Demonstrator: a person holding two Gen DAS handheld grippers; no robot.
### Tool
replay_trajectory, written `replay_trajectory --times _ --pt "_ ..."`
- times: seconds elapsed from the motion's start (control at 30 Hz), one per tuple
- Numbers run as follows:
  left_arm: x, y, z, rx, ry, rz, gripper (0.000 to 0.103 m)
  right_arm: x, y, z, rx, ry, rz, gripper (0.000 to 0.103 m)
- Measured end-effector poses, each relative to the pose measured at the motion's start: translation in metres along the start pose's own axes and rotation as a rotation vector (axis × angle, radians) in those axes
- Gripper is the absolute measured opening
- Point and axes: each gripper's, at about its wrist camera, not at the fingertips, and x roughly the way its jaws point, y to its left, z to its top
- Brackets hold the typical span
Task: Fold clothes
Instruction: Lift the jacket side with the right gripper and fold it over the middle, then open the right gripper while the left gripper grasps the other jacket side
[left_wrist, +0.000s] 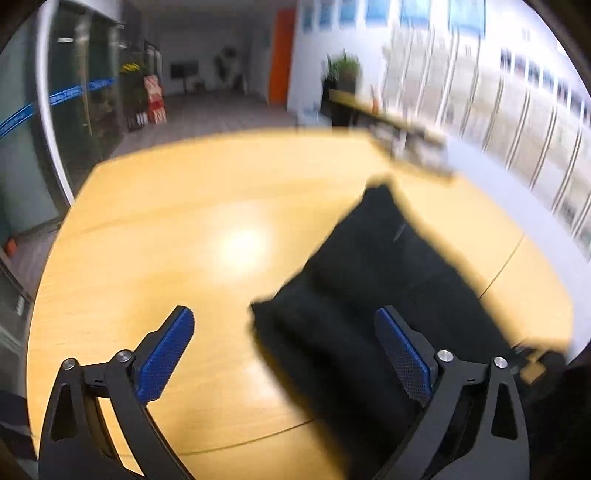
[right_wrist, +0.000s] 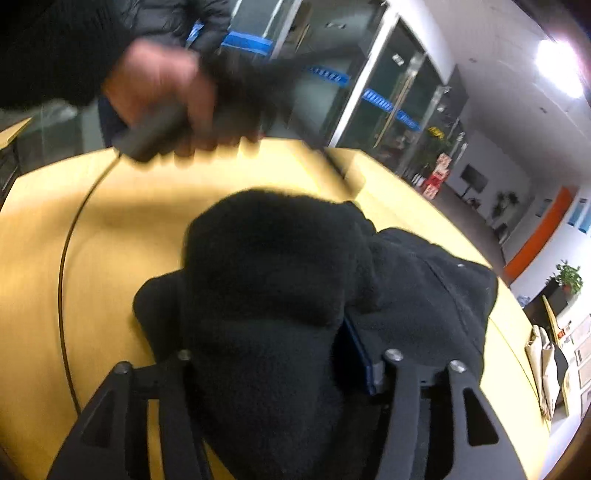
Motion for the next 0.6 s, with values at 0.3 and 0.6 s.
replay_trajectory --times 0.3,0.6 --pt "0.047 -0.105 -0.016 0.091 0.065 -0.206 0.103 -0.080 -0.080 -0.034 0.277 -0.014 0.339 0.085" --pt "0.024 -0.071 -0.107 0.033 0.120 -0.184 0.103 -0.096 -0.184 -0.074 0.461 0.104 0.367 0.086"
